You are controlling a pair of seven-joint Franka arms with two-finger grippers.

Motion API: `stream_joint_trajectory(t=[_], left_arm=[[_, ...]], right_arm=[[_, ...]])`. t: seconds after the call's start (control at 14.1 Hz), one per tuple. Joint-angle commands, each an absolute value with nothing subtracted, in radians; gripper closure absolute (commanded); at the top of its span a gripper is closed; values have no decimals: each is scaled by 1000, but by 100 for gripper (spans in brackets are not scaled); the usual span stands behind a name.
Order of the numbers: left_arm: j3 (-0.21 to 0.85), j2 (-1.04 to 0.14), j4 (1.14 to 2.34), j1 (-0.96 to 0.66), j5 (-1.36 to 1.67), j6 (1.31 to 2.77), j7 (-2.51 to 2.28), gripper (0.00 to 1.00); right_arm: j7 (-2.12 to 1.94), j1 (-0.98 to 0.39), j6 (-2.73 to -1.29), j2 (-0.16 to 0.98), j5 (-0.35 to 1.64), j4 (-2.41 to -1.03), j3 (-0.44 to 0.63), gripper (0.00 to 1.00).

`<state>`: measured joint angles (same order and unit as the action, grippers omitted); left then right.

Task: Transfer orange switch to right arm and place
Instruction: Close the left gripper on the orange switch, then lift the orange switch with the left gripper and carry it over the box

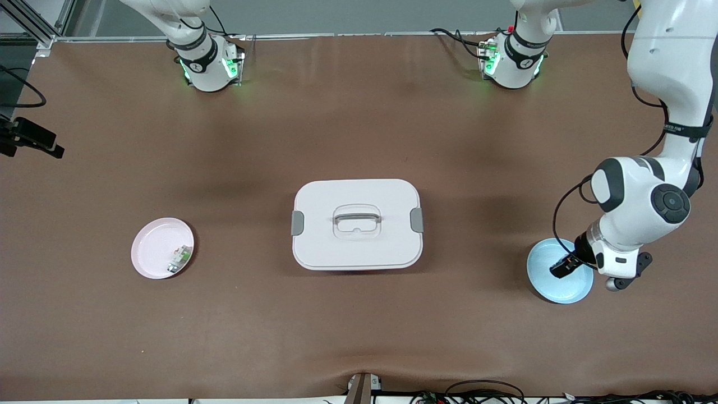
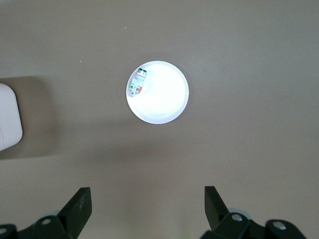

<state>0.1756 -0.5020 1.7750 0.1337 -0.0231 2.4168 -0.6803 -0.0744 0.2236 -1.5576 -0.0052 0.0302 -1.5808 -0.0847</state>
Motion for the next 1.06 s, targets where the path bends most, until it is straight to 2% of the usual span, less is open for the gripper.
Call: stream_joint_trajectory(t=[0.0, 0.43, 0.78, 0.99], left_arm=[[227, -430, 1776, 138, 12, 2323, -750, 100], [382, -365, 1735, 134, 61, 2249, -1064, 100], [532, -377, 1645, 126, 77, 2237, -1358, 100], [580, -413, 1563, 86, 123, 2237, -1508, 100]], right_arm=[[-67, 238, -1542, 2, 25, -1557, -97, 0], [-69, 233, -1542, 2, 29, -1557, -98, 0], [-58, 215, -1554, 26, 46, -1557, -104, 0], [-55, 195, -1574, 52, 93, -1557, -104, 0]])
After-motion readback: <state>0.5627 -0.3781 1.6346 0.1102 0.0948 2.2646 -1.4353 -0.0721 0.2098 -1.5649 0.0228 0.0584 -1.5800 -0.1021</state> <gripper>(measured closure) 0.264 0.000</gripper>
